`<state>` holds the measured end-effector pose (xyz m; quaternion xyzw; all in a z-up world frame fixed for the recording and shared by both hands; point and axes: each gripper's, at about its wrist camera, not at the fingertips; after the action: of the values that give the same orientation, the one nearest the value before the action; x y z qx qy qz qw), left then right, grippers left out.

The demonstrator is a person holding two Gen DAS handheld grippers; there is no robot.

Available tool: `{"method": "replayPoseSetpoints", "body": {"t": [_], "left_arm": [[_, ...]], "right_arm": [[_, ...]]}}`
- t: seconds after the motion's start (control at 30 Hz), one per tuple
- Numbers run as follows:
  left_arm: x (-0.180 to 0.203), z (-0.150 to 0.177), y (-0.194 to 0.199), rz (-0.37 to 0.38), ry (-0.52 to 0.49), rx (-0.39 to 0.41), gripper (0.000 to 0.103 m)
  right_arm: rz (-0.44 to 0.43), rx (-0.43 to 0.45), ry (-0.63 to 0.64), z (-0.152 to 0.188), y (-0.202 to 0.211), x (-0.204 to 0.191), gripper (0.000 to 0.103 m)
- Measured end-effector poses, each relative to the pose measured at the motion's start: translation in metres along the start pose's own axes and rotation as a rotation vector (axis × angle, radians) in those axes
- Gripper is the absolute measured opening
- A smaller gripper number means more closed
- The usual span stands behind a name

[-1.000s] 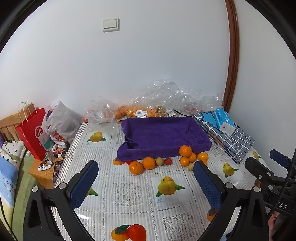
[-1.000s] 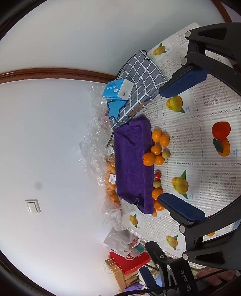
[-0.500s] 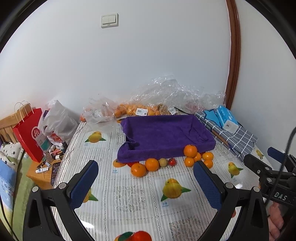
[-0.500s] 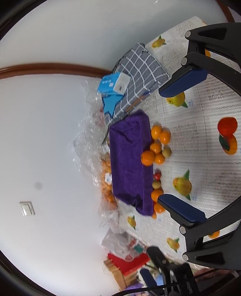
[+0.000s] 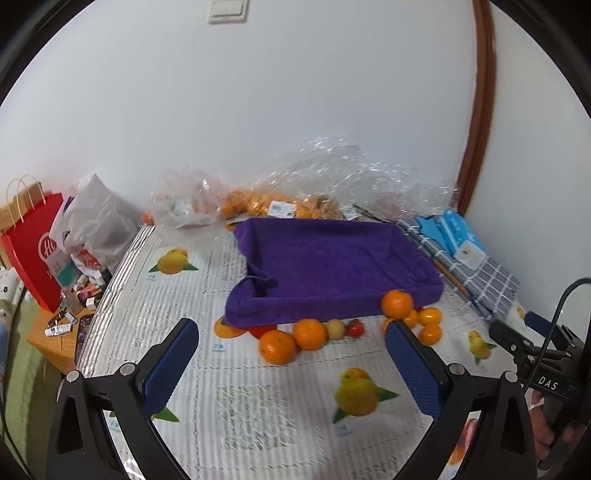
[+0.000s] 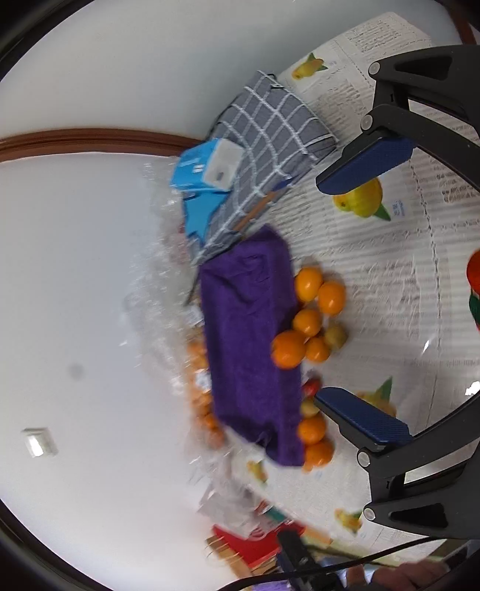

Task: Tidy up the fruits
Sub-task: 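Close the right gripper on an oval orange while the left grasps a round orange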

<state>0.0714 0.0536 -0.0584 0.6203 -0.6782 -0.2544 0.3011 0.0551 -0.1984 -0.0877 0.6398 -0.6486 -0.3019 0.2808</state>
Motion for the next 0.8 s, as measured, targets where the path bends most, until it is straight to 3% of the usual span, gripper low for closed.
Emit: {"method": "replayPoseSetpoints", "body": {"t": [0.07, 0.13, 0.23, 0.33, 0.5, 0.8], "left_arm": [[-0.009, 0.003, -0.017, 0.011, 0.015, -0.023, 0.101], [-0.017, 0.006, -0.031, 0.019, 0.03, -0.052, 0.092], [-0.028, 0.012, -0.055, 0.034, 0.05, -0.101, 0.089], [-0.036, 0.017, -0.075, 0.051, 0.067, -0.153, 0.084], [-0.043, 0.023, -0.097, 0.048, 0.072, -0.178, 0.083], [-0.039, 0.02, -0.118, 0.106, 0.057, -0.202, 0.072]], "right_arm": [[0.025, -0.069, 0.007, 0.002, -0.02, 0.004, 0.095], [0.033, -0.103, -0.014, 0.006, -0.037, 0.012, 0.093], [0.021, -0.105, -0.026, 0.015, -0.052, 0.018, 0.088], [-0.005, -0.122, -0.013, 0.016, -0.069, 0.017, 0.076], [-0.064, -0.151, -0.004, 0.01, -0.1, 0.007, 0.067], [-0.062, -0.186, 0.031, 0.002, -0.132, -0.003, 0.046]]}}
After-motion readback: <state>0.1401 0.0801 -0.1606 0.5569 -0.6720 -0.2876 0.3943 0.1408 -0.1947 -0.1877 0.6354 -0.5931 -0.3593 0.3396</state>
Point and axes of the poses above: each gripper's, at about its wrist camera, not at the fingertips, and y roughly against the way its jaws point, x to its right, z to its underside, and after that the axes turned 9 degrees about -x, right-handed
